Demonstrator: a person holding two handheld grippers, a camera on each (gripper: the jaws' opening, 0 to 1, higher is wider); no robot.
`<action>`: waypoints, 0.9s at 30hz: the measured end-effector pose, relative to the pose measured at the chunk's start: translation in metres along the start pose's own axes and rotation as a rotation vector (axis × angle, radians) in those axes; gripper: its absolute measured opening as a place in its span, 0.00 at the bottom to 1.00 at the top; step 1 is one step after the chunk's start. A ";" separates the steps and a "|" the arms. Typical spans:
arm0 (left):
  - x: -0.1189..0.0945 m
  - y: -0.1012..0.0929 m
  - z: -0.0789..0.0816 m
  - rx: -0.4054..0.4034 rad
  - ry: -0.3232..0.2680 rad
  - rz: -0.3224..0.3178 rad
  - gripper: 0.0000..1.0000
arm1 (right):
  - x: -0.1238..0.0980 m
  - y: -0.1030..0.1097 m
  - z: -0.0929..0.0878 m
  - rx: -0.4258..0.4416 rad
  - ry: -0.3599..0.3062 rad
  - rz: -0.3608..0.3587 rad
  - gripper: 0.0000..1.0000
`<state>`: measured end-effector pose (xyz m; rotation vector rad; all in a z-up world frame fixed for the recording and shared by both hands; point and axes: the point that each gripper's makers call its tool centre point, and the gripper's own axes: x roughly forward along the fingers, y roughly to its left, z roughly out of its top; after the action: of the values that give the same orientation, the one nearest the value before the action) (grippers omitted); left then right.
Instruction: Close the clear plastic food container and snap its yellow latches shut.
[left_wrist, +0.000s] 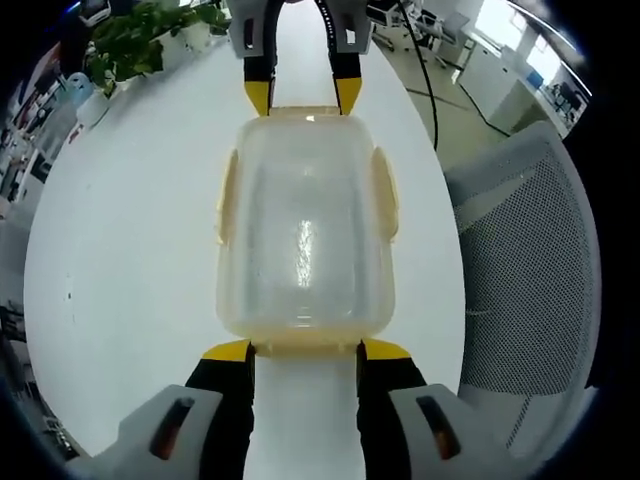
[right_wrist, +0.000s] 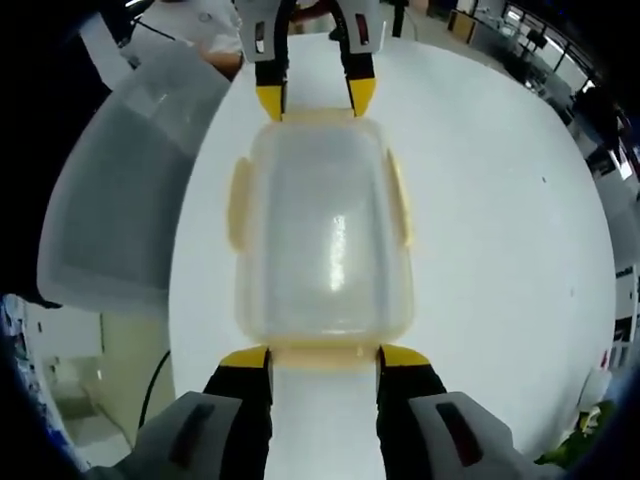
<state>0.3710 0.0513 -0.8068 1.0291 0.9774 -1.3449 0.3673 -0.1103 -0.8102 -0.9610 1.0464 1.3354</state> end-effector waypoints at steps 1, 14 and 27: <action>0.000 0.000 0.000 -0.004 0.000 -0.002 0.39 | 0.000 -0.001 0.000 -0.009 -0.004 -0.006 0.39; -0.002 0.000 0.003 0.020 0.002 0.006 0.56 | -0.005 -0.010 0.001 -0.008 -0.025 -0.047 0.58; -0.006 0.000 0.000 -0.001 0.006 0.006 0.51 | -0.008 -0.008 -0.002 0.026 -0.009 -0.041 0.52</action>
<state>0.3715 0.0526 -0.8008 1.0354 0.9786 -1.3369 0.3760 -0.1144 -0.8034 -0.9513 1.0298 1.2883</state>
